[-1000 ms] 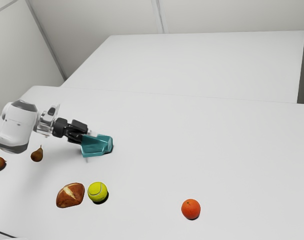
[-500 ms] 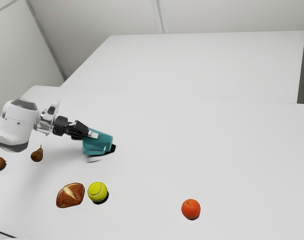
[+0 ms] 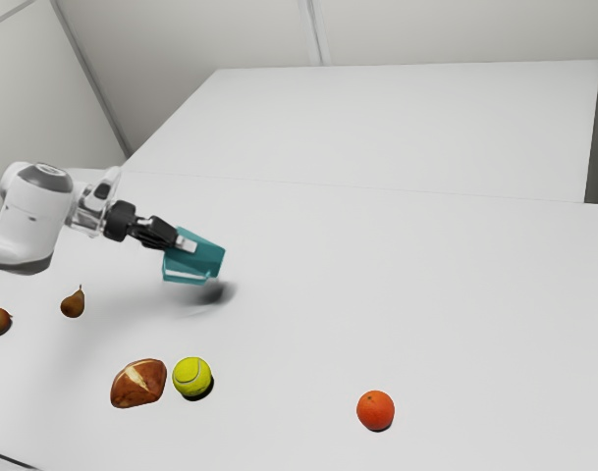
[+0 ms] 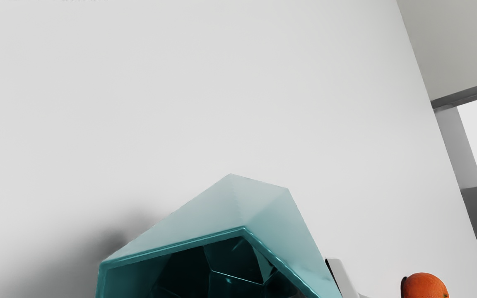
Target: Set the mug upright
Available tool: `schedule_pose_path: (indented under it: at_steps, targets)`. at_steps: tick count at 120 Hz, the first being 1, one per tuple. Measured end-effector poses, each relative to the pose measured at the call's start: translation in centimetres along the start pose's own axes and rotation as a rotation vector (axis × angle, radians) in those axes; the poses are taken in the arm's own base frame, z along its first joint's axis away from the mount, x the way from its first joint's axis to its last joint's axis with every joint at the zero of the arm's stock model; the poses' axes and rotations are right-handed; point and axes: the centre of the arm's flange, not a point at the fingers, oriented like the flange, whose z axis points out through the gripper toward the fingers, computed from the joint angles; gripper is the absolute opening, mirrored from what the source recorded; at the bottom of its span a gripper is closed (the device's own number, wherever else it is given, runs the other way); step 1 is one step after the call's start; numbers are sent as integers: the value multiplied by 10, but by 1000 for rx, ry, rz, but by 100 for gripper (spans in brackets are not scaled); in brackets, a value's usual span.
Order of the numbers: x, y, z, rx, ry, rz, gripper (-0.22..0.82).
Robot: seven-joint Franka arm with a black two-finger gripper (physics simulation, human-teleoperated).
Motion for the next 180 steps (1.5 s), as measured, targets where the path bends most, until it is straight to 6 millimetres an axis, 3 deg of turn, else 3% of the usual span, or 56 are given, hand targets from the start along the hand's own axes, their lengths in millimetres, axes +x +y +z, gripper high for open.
schedule_pose_path:
  at_steps: [46,96,122,148,164,180]
  targets:
    - [33,77,-1,254,-295,172,-17]
    - [50,126,49,525,-483,188,-18]
    - [55,157,63,665,-493,187,-17]
    - [52,172,87,759,-472,181,-18]
    - [41,168,100,802,-448,163,-17]
    - [41,161,97,849,-399,136,-17]
